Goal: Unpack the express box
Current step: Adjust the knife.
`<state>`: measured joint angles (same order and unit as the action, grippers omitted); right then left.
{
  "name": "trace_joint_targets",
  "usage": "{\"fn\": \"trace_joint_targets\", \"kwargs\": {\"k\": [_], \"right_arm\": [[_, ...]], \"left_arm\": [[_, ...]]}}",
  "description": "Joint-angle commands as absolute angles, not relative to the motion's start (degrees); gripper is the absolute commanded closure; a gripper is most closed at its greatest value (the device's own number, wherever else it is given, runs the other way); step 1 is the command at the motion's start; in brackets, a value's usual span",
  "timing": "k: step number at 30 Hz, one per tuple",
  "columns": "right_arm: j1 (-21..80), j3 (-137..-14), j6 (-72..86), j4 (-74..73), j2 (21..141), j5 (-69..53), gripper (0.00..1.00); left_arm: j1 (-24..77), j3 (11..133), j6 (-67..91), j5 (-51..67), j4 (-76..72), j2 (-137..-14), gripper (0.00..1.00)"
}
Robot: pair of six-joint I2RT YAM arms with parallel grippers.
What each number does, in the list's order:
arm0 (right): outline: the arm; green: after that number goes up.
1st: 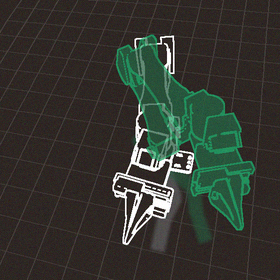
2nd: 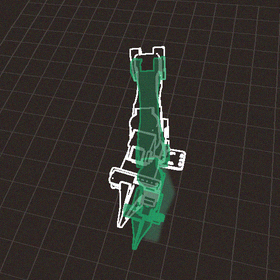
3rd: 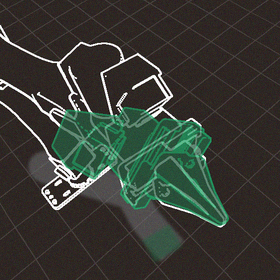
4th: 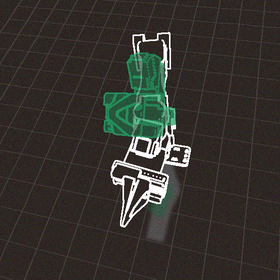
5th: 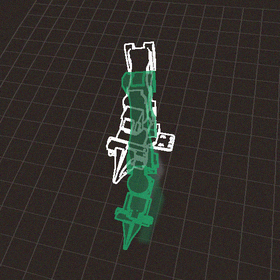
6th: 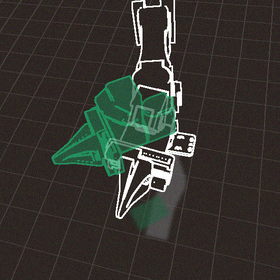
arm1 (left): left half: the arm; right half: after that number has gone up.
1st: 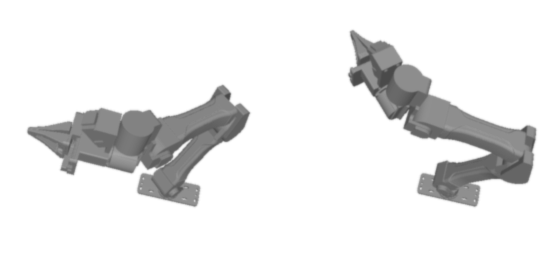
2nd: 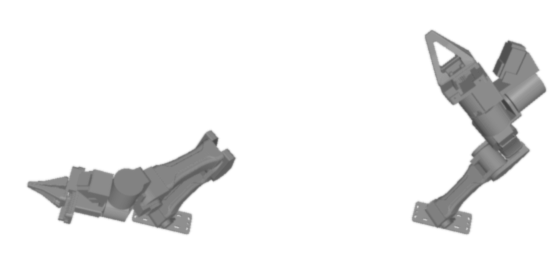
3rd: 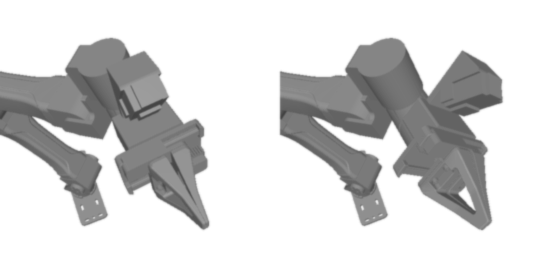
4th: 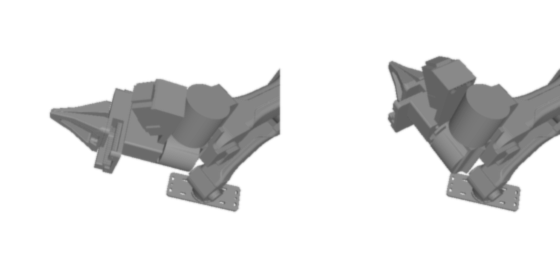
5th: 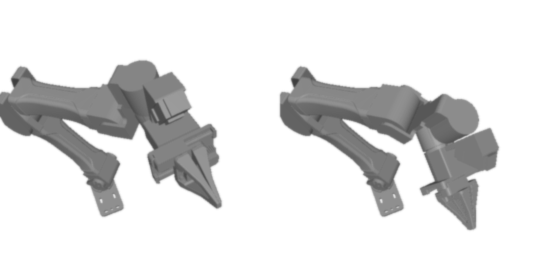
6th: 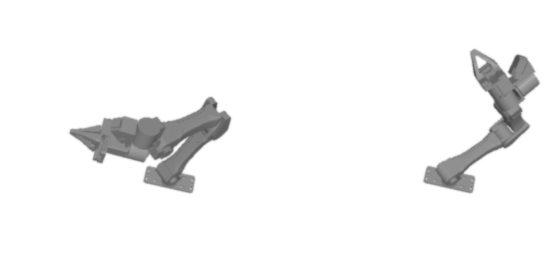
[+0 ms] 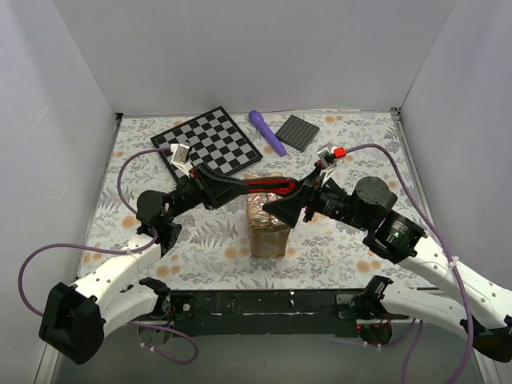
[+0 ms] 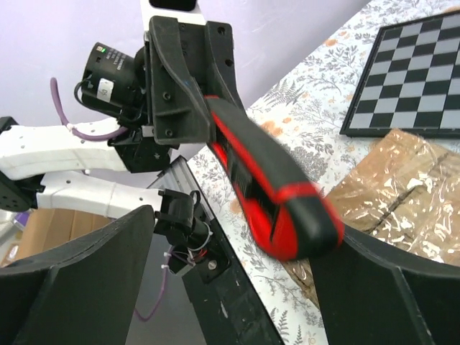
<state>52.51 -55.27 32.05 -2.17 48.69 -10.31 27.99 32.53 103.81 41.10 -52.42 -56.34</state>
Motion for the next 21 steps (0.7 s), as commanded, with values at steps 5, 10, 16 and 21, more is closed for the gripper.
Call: {"fn": "trace_joint_targets", "kwargs": {"k": [5,10,16,21], "right_arm": [[52.5,-46.3,38.2,20.4,46.6,-4.3,0.09],[52.5,-46.1,39.0,26.6,49.3,-3.5,0.09],[52.6,-47.4,39.4,31.8,53.3,-3.2,0.09],[52.7,-48.1,39.3,35.5,56.0,-3.5,0.17]], "left_arm": [[29.0,32.5,106.0,30.7,-55.9,-54.7,1.00],[30.3,32.5,105.7,30.6,-55.7,-54.6,1.00],[31.2,32.3,105.6,30.7,-55.7,-54.1,1.00],[31.6,32.4,106.2,31.0,-56.4,-54.4,1.00]]}}
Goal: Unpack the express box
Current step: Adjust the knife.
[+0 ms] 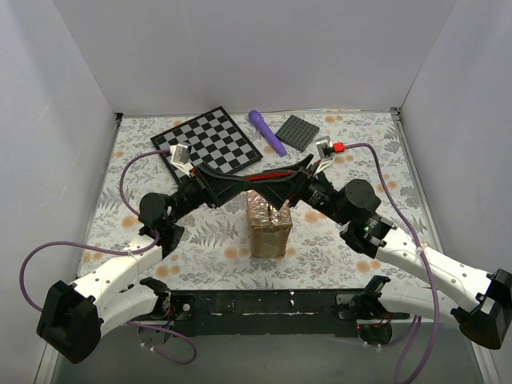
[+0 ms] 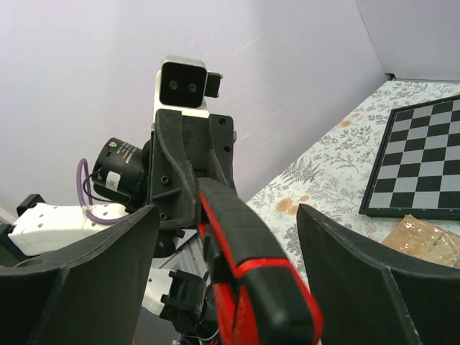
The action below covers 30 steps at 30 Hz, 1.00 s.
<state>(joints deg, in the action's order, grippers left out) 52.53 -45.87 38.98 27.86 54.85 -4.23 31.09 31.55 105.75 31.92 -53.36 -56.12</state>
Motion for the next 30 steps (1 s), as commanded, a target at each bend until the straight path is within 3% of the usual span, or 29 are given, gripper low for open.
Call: {"fn": "trace_joint_targets", "kwargs": {"k": [1,8,9,10,12,13,14,17,20,24,30], "right_arm": [[52.7,-48.2,39.5,36.6,56.3,-4.0,0.20],[52.9,-47.6,40.0,41.2,58.2,-4.6,0.43],[52.9,-47.4,39.8,41.7,58.2,-4.7,0.49],[52.8,-47.1,39.7,42.3,58.0,-4.7,0.64],[52.9,-46.1,39.2,43.6,57.3,-4.2,0.77],[52.9,-45.8,38.7,43.9,57.0,-4.0,0.94],[52.9,-45.6,38.3,43.9,56.0,-3.6,0.99],[52.9,-45.5,35.6,41.8,53.4,-3.4,0.99],[52.9,-46.8,30.3,36.3,49.8,-2.4,0.99],[52.9,-48.5,22.7,28.8,44.9,-0.4,0.99],[52.9,-57.3,9.5,6.0,40.5,7.7,0.99]], "left_arm": [[31.8,32.3,106.3,31.1,-56.7,-54.4,1.00],[33.0,32.4,106.1,31.4,-56.7,-54.9,1.00],[33.1,32.4,106.1,31.6,-56.7,-54.9,1.00],[33.1,32.5,105.9,31.7,-56.3,-55.0,1.00],[33.1,32.4,105.9,32.5,-55.8,-55.1,1.00],[33.1,32.3,106.0,32.7,-55.1,-54.9,0.98],[33.1,32.1,106.1,33.2,-54.8,-54.8,0.89],[33.2,31.3,105.2,32.4,-52.2,-53.2,0.39],[33.1,31.8,101.4,29.2,-43.8,-49.9,0.19],[32.9,33.0,97.0,19.1,-31.1,-45.2,0.02],[32.7,38.2,88.2,7.6,-9.3,-41.8,0.02]]}}
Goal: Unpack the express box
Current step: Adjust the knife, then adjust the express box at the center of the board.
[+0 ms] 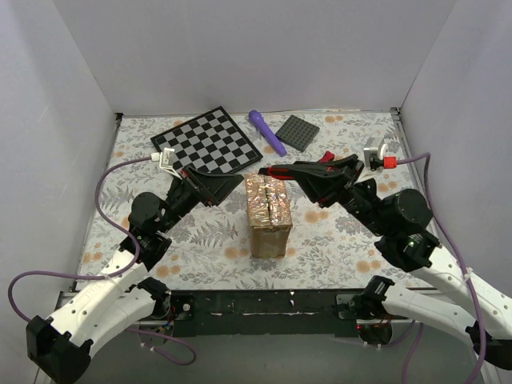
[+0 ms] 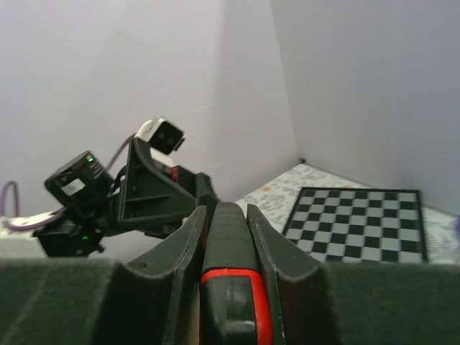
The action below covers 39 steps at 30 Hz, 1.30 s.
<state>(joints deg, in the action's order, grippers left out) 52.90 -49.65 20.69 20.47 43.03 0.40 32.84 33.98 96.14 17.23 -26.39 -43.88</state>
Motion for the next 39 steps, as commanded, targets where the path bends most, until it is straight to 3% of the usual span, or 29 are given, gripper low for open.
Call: {"fn": "trace_joint_targets", "kwargs": {"k": [1,5,10,18,27,33,39], "right_arm": [[52.9,-58.4,8.4,2.8,40.3,11.5,0.99],[52.8,-63.5,3.9,-14.3,40.2,21.7,0.99],[52.8,-64.3,5.0,-27.6,43.3,29.1,0.99],[53.3,-56.3,12.9,-32.2,47.5,25.1,0.99],[60.7,-51.0,17.5,-30.3,50.0,21.5,0.99],[65.8,-48.4,20.0,-26.1,52.6,22.0,0.99],[66.8,-47.5,20.1,-21.5,54.0,20.5,0.99]], "left_arm": [[32.6,39.2,85.8,4.8,-4.0,-41.5,0.02],[32.7,41.2,81.9,2.6,5.7,-41.7,0.02],[32.7,43.2,81.4,10.6,11.8,-46.7,0.04],[32.6,44.4,77.6,25.1,14.6,-51.7,0.26],[32.6,45.5,75.9,30.2,11.2,-55.5,0.47],[32.5,46.3,75.2,30.3,9.3,-57.7,0.48],[32.3,47.8,73.7,27.5,10.1,-58.0,0.39]]}}
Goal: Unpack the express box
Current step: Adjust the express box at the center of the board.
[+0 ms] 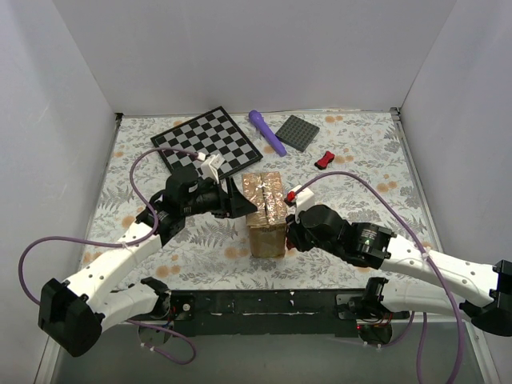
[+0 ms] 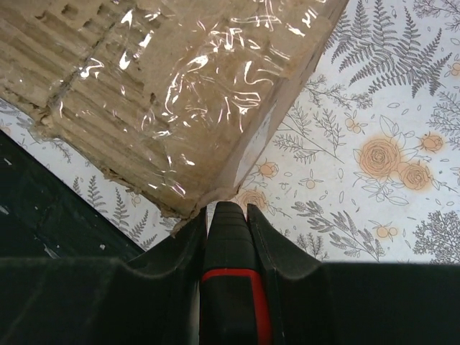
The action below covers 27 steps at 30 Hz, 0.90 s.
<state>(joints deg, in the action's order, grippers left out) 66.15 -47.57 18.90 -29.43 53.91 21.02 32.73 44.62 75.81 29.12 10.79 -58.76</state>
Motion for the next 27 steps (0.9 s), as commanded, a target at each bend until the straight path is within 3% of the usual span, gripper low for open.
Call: {"fn": "trace_joint_targets", "kwargs": {"k": [1,14,22,27], "right_arm": [[66.7,-47.4,19.5,-20.9,54.7,20.0,0.99],[66.7,-47.8,15.0,-12.1,61.1,14.3,0.99],[66.8,-59.0,5.4,-24.0,52.6,16.0,0.99],[66.8,-70.0,0.2,-32.9,52.7,18.8,0.99]], "left_arm": [[32.2,48.0,73.3,27.2,10.4,-58.1,0.38],[30.2,50.0,70.0,23.5,14.3,-60.1,0.35],[27.8,53.7,70.0,12.9,19.2,-55.1,0.32],[27.9,57.3,73.1,13.5,19.3,-53.0,0.34]]}}
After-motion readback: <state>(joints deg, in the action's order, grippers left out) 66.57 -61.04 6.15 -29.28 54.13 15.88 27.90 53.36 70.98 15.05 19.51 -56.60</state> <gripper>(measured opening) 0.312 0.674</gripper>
